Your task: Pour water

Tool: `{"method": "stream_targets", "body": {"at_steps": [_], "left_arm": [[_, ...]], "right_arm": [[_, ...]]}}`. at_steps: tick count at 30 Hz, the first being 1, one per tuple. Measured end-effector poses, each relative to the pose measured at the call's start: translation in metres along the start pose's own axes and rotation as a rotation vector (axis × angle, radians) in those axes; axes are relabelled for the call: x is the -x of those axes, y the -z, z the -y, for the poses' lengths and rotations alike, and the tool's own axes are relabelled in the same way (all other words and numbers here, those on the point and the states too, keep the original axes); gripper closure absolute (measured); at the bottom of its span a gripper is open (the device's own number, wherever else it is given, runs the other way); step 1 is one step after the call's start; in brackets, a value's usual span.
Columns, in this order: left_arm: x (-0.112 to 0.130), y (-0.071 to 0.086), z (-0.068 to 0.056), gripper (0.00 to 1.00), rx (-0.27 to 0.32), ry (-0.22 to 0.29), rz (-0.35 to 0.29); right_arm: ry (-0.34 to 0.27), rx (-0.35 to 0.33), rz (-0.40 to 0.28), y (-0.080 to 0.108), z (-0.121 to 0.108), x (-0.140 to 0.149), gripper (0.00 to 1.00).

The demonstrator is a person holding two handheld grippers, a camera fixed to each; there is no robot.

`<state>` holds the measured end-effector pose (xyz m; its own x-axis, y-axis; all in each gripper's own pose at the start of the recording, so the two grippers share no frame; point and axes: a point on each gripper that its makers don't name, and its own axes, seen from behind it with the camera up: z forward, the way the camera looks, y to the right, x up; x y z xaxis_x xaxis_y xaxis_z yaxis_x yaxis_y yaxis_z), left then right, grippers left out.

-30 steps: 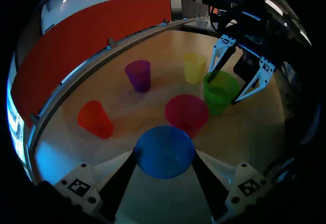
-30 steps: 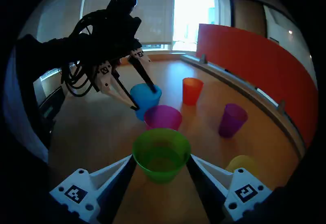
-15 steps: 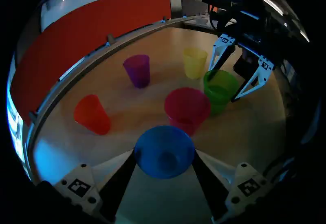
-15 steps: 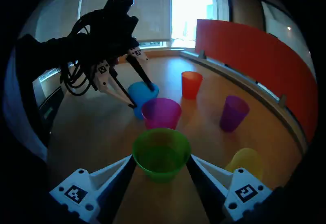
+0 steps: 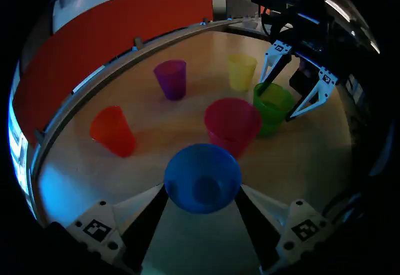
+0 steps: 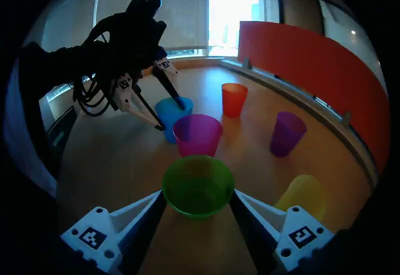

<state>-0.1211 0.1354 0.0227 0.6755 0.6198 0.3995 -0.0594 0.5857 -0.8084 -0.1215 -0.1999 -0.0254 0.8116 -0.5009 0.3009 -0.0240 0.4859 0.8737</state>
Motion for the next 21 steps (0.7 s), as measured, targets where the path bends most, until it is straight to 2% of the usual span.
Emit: {"method": "stream_targets", "body": {"at_steps": [8, 17, 21], "left_arm": [[0.004, 0.004, 0.002, 0.1, -0.009, 0.007, 0.017], [0.013, 0.016, 0.0, 0.1, -0.032, 0.011, 0.035], [0.015, 0.026, 0.0, 0.1, -0.051, 0.016, 0.031]], "right_arm": [[-0.027, 0.013, 0.004, 0.005, -0.002, 0.001, 0.01], [-0.035, 0.05, 0.017, 0.022, 0.0, 0.014, 0.01], [-0.052, 0.076, -0.003, 0.035, 0.002, 0.015, 0.01]]}}
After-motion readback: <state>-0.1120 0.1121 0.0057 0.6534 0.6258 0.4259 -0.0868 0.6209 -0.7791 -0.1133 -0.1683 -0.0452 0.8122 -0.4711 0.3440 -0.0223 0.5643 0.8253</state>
